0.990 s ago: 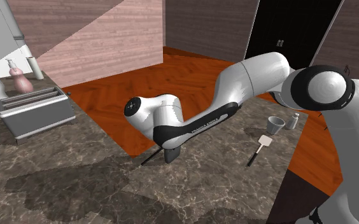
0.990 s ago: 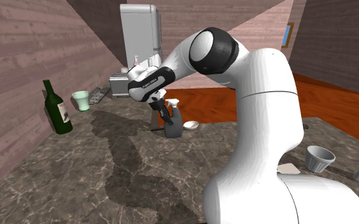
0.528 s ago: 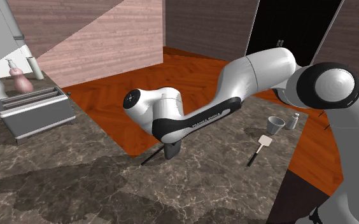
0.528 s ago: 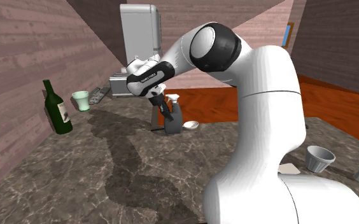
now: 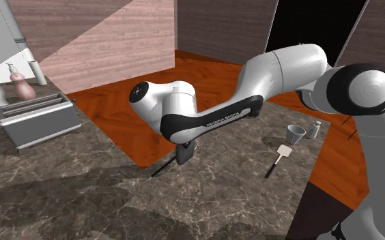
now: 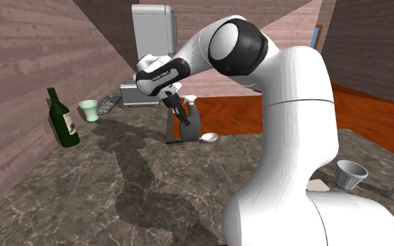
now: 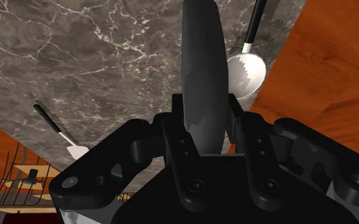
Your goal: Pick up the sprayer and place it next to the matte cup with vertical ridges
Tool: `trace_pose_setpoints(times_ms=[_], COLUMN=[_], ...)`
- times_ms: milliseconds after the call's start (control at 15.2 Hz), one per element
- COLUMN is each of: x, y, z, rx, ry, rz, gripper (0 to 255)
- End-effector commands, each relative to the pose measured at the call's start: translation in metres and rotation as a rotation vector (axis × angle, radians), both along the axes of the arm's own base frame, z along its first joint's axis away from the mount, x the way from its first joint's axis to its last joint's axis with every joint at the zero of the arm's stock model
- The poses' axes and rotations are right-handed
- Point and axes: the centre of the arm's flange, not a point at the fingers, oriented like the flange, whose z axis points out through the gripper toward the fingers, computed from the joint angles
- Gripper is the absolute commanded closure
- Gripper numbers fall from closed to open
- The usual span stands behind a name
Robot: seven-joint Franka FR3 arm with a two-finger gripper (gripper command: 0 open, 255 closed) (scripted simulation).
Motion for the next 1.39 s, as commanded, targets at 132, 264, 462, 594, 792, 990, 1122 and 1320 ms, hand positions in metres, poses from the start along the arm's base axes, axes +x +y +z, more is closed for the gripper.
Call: trace_pose_setpoints(times_ms=[132, 264, 462, 594, 792, 990, 1122, 1320], x=[-0.001, -0.001, -0.001, -0.001, -0.001, -0.001, -0.001, -0.001], y=[0.0, 0.0, 0.0, 0.0, 0.0, 0.0, 0.0, 0.0], z=[0.021, 0.032, 0.048, 0.058, 0.074, 0.09, 0.101, 0.116], rx=[0.0, 0.0, 0.0, 0.0, 0.0, 0.0, 0.0, 0.0], ry=[0.0, 0.0, 0.0, 0.0, 0.0, 0.0, 0.0, 0.0], rz=[0.0, 0.0, 0.0, 0.0, 0.0, 0.0, 0.0, 0.0], gripper=[255, 255, 255, 255, 255, 255, 255, 255])
